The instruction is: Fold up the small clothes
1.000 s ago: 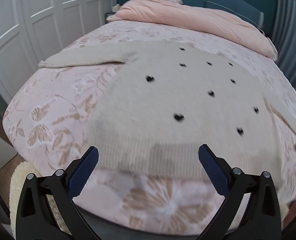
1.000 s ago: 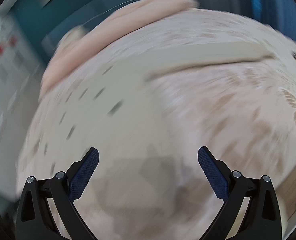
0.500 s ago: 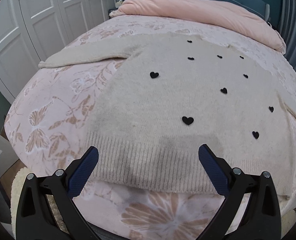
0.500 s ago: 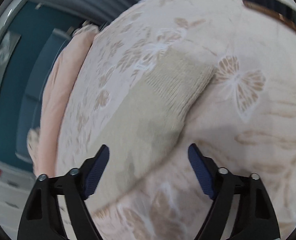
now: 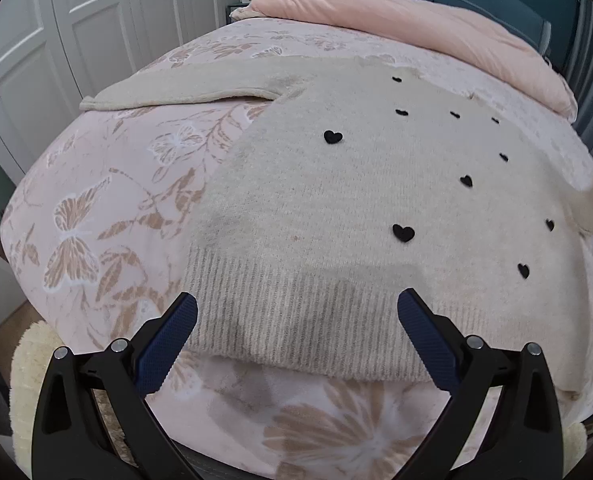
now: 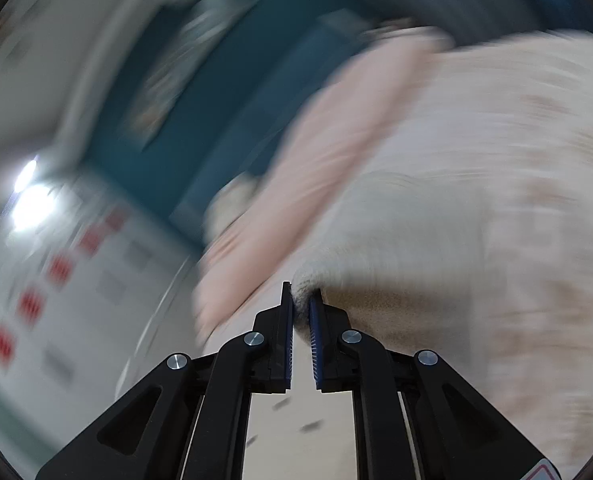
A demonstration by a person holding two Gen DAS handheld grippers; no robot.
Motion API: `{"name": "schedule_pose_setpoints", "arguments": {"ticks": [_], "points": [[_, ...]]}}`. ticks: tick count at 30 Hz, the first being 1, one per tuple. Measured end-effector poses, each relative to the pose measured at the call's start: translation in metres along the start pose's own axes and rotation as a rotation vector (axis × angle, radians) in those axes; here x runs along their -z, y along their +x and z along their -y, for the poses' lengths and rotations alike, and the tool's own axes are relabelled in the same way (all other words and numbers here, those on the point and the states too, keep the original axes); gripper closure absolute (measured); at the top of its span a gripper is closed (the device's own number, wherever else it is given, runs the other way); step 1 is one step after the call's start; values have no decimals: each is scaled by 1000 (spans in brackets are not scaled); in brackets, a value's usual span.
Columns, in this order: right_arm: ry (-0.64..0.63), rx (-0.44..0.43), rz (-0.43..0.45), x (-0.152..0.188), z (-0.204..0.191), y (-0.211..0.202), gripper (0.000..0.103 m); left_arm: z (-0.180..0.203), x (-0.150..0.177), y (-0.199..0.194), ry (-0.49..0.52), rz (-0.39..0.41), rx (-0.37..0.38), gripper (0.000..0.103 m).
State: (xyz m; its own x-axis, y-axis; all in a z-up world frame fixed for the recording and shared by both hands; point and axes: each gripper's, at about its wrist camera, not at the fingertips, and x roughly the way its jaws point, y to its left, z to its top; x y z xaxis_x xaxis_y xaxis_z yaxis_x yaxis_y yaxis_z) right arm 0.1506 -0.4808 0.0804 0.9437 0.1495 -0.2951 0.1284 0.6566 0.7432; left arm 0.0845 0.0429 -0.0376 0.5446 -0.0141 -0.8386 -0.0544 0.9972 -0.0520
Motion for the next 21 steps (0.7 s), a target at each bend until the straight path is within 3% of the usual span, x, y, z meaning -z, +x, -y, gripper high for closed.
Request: {"name": "schedule_pose_setpoints", "arguments": {"ticks": [3, 5, 8, 12, 16, 21], "points": [[-122, -137, -175, 44, -81, 69, 89, -7, -3, -5, -32, 6, 38, 5], [-204, -132, -293, 89, -112, 116, 75, -12, -8, -7, -51, 4, 71, 5], [-233, -67, -406, 146, -119, 157, 72, -22, -23, -7, -73, -3, 122, 5], [-190, 9, -442, 196, -85, 138, 64, -34, -63, 4, -134, -6, 239, 5], [-160, 167, -437, 227, -38, 92, 58, -11, -126, 39, -154, -17, 333, 5], [-66, 294, -392, 216, 27, 54, 52, 46, -201, 118, -172, -57, 349, 5]]}}
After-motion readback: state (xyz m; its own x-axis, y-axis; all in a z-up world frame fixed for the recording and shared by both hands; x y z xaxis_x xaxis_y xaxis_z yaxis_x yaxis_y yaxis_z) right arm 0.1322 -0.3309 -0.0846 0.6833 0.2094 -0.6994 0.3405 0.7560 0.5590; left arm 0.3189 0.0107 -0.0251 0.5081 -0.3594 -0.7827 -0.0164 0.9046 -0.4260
